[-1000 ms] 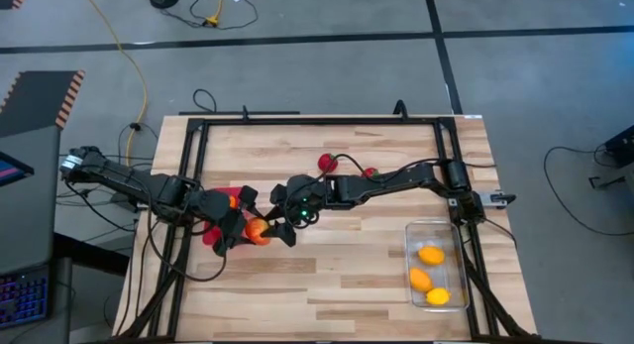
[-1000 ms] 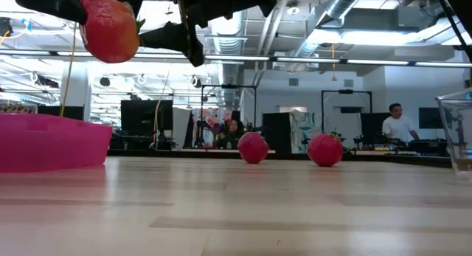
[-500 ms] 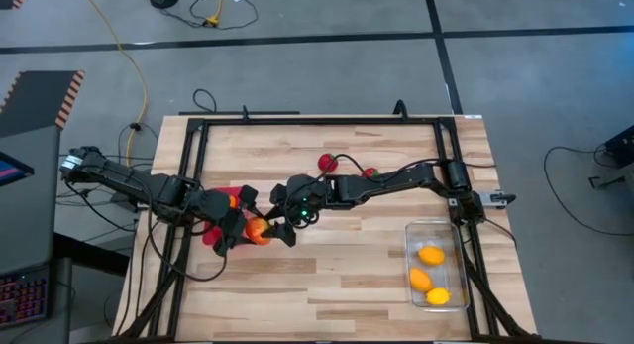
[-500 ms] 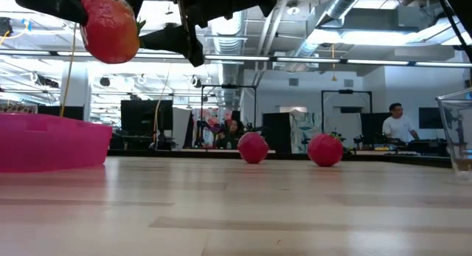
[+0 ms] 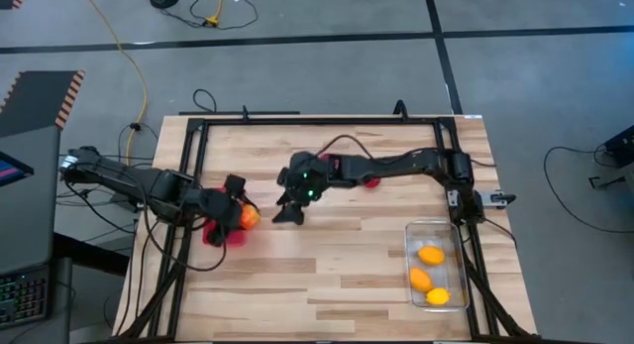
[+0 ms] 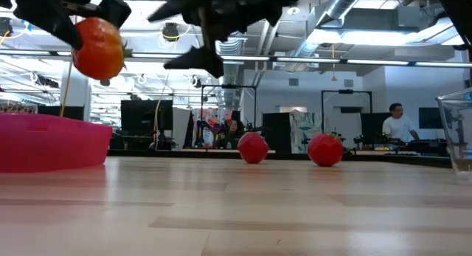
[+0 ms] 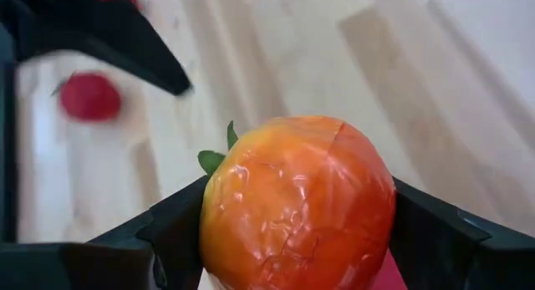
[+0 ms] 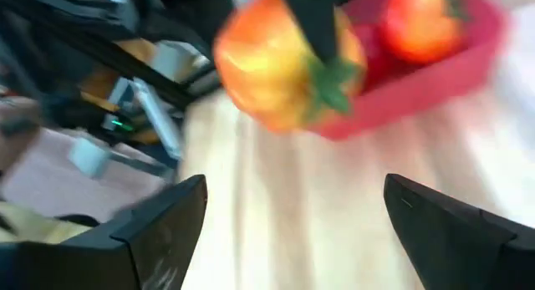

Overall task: Sort produce into baskets
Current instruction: Put the orange tomato into the red bin

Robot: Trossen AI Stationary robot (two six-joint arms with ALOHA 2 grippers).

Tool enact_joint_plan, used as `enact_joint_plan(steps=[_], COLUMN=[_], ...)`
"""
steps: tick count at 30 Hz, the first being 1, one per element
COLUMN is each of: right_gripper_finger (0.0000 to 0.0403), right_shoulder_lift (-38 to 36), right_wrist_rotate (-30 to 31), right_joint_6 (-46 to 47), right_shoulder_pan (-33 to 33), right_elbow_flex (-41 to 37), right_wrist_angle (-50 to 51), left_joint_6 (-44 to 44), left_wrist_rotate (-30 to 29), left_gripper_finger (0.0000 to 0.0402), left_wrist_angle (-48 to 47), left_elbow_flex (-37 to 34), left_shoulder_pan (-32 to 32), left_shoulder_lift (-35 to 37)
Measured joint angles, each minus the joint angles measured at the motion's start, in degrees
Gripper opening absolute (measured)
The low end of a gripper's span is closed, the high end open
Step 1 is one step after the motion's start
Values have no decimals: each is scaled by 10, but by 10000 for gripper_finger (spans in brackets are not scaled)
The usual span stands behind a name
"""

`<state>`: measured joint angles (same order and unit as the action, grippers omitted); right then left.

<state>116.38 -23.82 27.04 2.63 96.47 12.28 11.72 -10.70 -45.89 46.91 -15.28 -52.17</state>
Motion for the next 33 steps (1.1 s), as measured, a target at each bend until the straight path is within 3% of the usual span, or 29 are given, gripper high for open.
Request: enact_joint_plan(steps=[10, 18, 33], right_gripper_finger=[389, 389, 388], right_shoulder_lift=[-37, -43, -43], right_wrist_rotate=[97, 136, 139], right_joint_6=[-110, -137, -140], right_shoulder_pan=[57, 85, 146], right_elbow_flex=[0, -1, -1], right_wrist_angle=[190, 309, 340], left_joint_6=[-75, -81, -86], left_wrist_rotate=[-61, 18, 2], left_gripper_finger=[286, 286, 298], left_wrist_angle=[-190, -187, -184], left_elbow_flex=[1, -33, -31], left_shoulder_pan=[41, 48, 49], left_shoulder_lift=[20, 18, 15])
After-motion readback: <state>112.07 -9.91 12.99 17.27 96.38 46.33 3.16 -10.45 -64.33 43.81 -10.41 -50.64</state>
